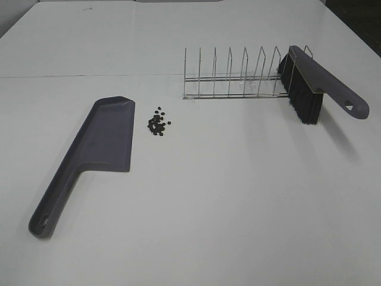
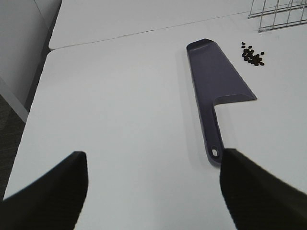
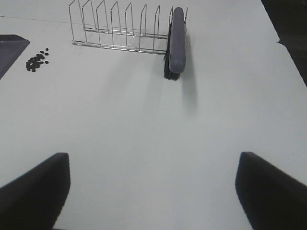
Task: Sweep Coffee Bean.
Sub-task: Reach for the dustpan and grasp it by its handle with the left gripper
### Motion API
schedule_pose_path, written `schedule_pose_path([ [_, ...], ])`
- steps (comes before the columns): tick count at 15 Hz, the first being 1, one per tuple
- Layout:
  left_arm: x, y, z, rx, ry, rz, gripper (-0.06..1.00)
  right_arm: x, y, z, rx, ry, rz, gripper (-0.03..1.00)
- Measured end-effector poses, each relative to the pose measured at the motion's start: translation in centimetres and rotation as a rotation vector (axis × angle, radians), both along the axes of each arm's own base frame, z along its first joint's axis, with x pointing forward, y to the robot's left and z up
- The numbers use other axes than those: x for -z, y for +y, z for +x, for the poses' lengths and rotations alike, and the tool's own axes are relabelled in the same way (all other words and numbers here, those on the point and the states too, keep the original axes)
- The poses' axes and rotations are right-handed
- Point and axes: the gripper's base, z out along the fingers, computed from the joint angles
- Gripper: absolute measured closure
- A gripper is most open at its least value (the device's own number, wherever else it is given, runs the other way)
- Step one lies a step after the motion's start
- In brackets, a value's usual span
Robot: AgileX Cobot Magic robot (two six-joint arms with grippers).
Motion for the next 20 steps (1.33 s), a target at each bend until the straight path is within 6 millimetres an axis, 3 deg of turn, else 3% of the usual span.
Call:
schedule_pose_path([
  [3,-0.6,0.0,0.0,-0.002,-0.048,-0.003,0.25,0.0,0.0,0.0,0.0,0.0,0.0,0.18],
  [4,-1.9,0.0,0.5,-0.009,-0.15,-0.009,0.25,0.0,0.0,0.0,0.0,0.0,0.0,0.18],
  [6,-2.6,0.0,2.4,-0.014,-0.148,-0.015,0.25,0.0,0.0,0.0,0.0,0.0,0.0,0.18],
  [11,-3.2,-0.5,9.8,-0.013,0.019,-0.107,0.25,0.0,0.0,0.0,0.0,0.0,0.0,0.18],
  [15,-3.4,-1.0,17.2,-0.022,0.248,-0.149,0.25,0.0,0.0,0.0,0.0,0.0,0.0,0.18],
  [20,-0.7,-1.7,25.5,-0.009,0.63,-0.184,0.25,0.0,0.0,0.0,0.0,0.0,0.0,0.18],
])
